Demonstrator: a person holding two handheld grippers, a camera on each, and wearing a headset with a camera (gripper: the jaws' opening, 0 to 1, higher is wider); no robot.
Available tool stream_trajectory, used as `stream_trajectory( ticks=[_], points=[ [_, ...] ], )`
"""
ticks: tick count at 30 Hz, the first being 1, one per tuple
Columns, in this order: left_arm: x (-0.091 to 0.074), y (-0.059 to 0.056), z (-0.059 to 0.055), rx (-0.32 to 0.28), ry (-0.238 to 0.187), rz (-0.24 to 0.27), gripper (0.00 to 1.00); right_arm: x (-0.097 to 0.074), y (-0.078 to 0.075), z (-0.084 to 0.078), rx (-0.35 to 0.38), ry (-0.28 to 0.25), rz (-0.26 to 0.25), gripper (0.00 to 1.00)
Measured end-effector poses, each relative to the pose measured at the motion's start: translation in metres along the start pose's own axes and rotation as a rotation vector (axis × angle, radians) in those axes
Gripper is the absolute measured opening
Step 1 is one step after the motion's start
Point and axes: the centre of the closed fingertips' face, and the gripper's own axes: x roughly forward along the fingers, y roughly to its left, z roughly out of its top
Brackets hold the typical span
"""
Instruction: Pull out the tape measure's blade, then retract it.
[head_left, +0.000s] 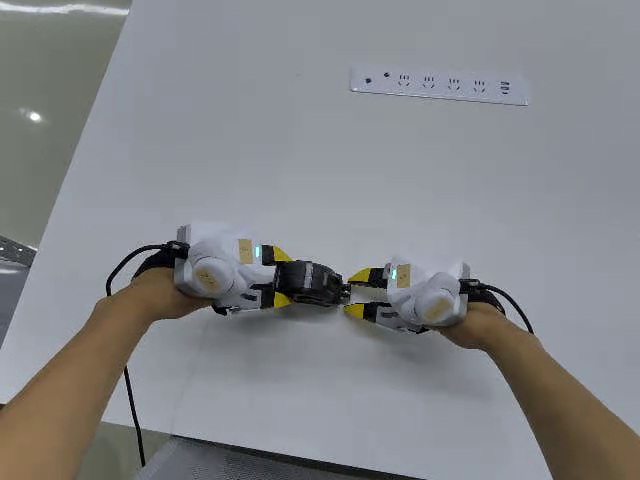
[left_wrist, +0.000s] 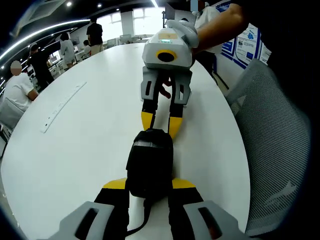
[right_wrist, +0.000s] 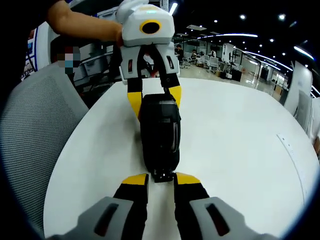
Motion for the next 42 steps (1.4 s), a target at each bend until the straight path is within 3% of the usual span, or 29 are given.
stream_trajectory(
  ticks=[4,6,8,11,12,21,33,42],
  points=[
    [0.000,0.000,-0.001,-0.001,-0.004,-0.002,0.27,0.004,-0.002,-0.001,0.016,-0.001,-0.004,0.15],
    [-0.001,0.000,-0.001,-0.001,-0.010,-0.005,0.27,0.006,-0.001,-0.004,-0.062,0.033,-0.005,0.15],
    [-0.001,-0.001,-0.001,0.000,-0.016,-0.008,0.27,0.006,0.001,-0.003,-0.015,0.025,-0.005,0.14],
    [-0.001,-0.001,-0.001,-0.004,-0.021,-0.013,0.26,0.006,0.000,-0.004,-0.016,0.018,-0.009,0.13],
    [-0.001,0.000,-0.001,-0.005,-0.021,-0.015,0.26,0.006,0.000,-0.004,0.022,0.020,-0.014,0.13],
    [0.000,0.001,-0.001,-0.013,-0.012,-0.029,0.26,0.005,-0.002,-0.005,0.053,0.033,-0.012,0.11],
    [-0.001,-0.001,-0.002,-0.037,-0.019,-0.026,0.26,-0.003,-0.001,-0.007,0.030,0.055,-0.006,0.10],
    [0.000,-0.002,-0.001,-0.044,-0.021,-0.025,0.26,-0.017,-0.004,-0.019,0.014,0.068,-0.005,0.10]
  ],
)
